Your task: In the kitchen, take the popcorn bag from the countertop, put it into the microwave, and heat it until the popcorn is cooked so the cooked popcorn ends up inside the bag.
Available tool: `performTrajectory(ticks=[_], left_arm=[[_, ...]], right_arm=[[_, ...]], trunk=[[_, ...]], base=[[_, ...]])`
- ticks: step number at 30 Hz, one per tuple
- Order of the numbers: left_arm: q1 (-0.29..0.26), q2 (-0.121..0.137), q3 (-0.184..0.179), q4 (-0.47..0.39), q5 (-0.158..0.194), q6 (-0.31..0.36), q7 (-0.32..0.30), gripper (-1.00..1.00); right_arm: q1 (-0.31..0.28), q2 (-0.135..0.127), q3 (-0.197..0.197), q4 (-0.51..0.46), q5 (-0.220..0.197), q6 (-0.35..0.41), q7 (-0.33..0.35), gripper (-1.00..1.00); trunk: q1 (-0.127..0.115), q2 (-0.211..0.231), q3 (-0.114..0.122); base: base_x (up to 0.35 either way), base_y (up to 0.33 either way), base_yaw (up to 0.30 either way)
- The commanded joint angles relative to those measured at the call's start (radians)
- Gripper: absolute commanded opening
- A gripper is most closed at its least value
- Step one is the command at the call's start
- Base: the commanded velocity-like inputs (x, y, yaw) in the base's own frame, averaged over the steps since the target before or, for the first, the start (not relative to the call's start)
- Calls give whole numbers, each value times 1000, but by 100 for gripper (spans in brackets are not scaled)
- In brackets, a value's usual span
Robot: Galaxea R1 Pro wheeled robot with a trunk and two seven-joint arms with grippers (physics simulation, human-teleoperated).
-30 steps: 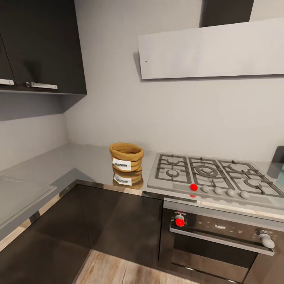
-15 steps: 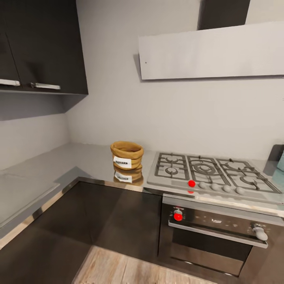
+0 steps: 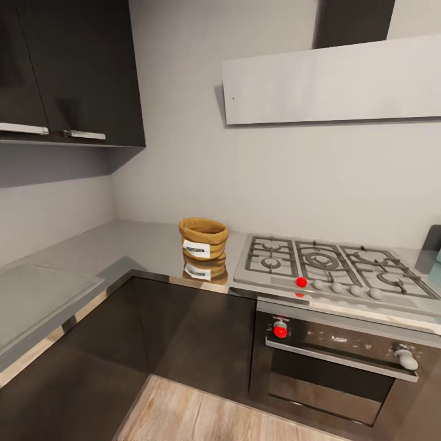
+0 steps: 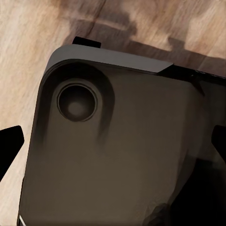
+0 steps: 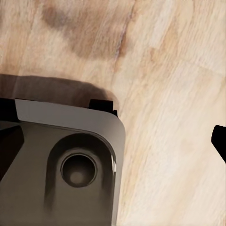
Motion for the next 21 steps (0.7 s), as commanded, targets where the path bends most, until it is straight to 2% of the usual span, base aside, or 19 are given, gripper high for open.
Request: performTrajectory(ticks=[1, 17, 19, 20, 21], left_arm=[[0, 0, 1, 0, 5, -2, 1, 100], [0, 0, 1, 0, 5, -2, 1, 100], [0, 0, 1, 0, 5, -2, 1, 100], [0, 0, 1, 0, 5, -2, 1, 100], [0, 0, 1, 0, 5, -2, 1, 100]], right_arm=[[-1, -1, -8, 1, 10, -5, 3, 100], [-1, -3, -6, -7, 17, -7, 9, 100], [0, 4, 32, -72, 18, 10, 13, 100], [0, 9, 55, -102, 18, 35, 13, 100], [0, 17, 88, -150, 17, 90, 14, 100]], trunk=[[0, -1, -1], [0, -1, -1], [0, -1, -1], [0, -1, -1], [0, -1, -1]], base=[[0, 0, 10], [0, 0, 1], [0, 0, 0], [0, 0, 0], [0, 0, 0]])
